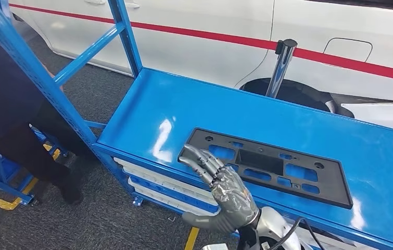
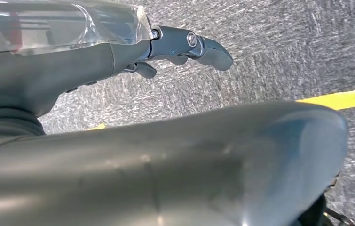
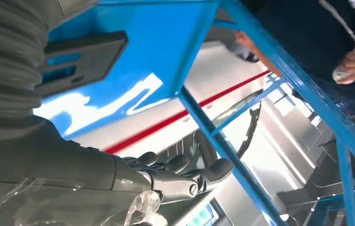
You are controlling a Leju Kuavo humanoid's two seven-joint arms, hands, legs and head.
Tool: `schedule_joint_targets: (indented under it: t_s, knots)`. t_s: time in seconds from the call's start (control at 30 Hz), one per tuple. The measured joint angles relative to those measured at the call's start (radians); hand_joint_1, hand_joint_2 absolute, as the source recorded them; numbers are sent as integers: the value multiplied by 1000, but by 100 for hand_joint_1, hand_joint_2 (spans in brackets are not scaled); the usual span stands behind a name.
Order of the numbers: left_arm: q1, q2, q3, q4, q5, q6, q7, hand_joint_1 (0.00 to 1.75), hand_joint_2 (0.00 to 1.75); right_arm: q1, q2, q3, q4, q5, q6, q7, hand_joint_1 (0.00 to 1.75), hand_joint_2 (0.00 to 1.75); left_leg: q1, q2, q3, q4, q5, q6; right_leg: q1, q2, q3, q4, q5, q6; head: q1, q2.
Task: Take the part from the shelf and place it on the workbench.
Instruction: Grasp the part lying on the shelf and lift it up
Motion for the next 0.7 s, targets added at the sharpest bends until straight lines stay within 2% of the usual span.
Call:
schedule_joint_targets:
  t_s: [0.13,0.23,0.7]
  knots:
    - [-6,-6,0,0,3,5,2,0,0,-14,8,59,20,128,-20,44,0,175,0,0,0,0,0,0,-3,0,0,0,0,0,0,0]
    - [-9,-9,-2,0,5,6,2,0,0,-21,10,94,40,169,-28,61,0,175,0,0,0,0,0,0,-3,0,-1,0,0,0,0,0]
    - [-10,-18,-16,0,22,7,2,0,0,-22,29,153,149,143,-104,103,0,175,4,0,-1,0,0,0,1,0,-2,0,0,0,0,0]
